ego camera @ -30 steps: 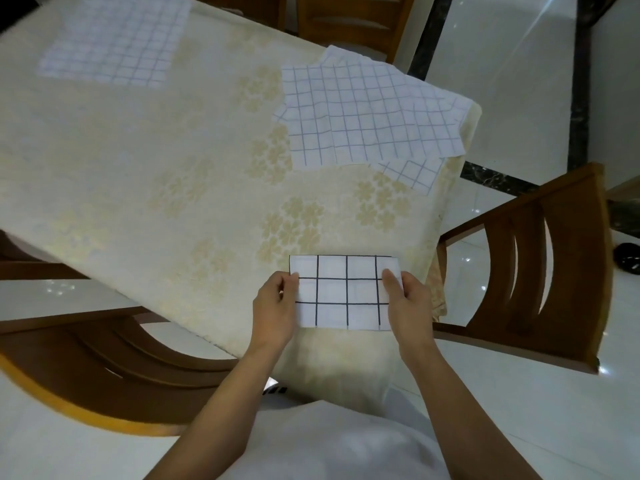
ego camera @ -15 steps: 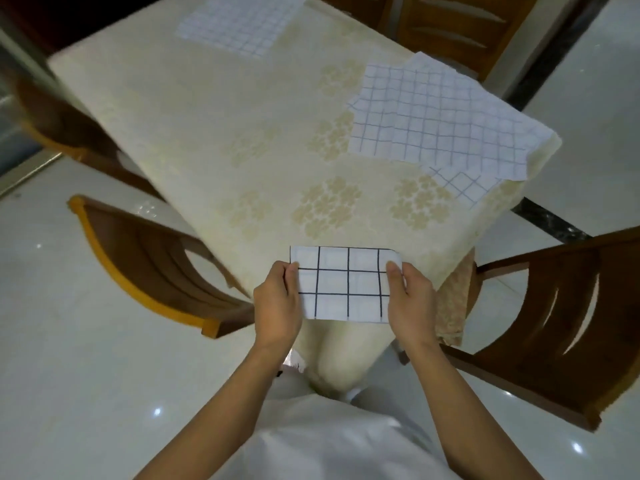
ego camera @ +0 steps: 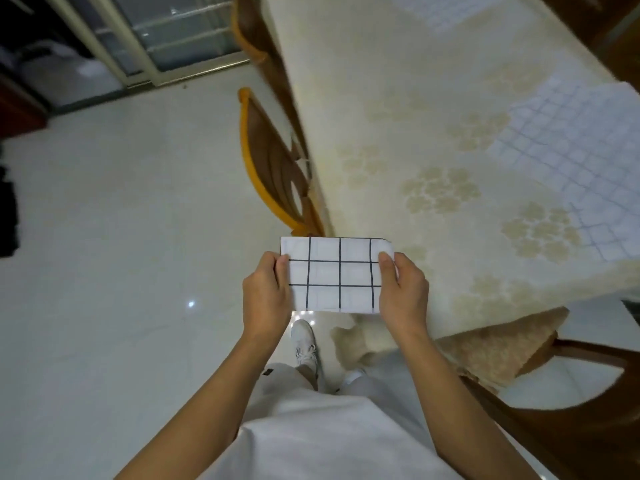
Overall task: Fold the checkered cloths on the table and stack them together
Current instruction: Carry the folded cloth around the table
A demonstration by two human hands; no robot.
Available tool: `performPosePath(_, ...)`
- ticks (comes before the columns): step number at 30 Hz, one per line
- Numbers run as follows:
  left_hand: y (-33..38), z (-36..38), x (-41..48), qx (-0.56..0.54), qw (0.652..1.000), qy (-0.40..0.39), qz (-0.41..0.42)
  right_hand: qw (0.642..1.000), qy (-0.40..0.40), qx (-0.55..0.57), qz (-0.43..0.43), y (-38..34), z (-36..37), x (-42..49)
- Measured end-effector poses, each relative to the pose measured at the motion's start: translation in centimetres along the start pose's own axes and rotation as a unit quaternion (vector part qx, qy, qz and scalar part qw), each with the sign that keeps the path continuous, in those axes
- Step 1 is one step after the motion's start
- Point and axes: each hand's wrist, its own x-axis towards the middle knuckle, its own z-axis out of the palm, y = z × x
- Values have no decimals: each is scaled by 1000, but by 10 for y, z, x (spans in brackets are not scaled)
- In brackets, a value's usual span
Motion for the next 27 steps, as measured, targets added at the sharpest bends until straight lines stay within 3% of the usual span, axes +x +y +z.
performPosePath(10, -59, -59, 11, -37, 990, 101, -92, 989, -97, -58, -93, -37, 89, 2)
performPosePath(17, -106, -101, 79, -45, 984, 124, -120, 975, -107, -93, -173, -75, 175, 28)
performPosePath(27, -181, -196, 222, -56, 982, 123, -135, 978, -141, -107, -108, -160, 340, 70)
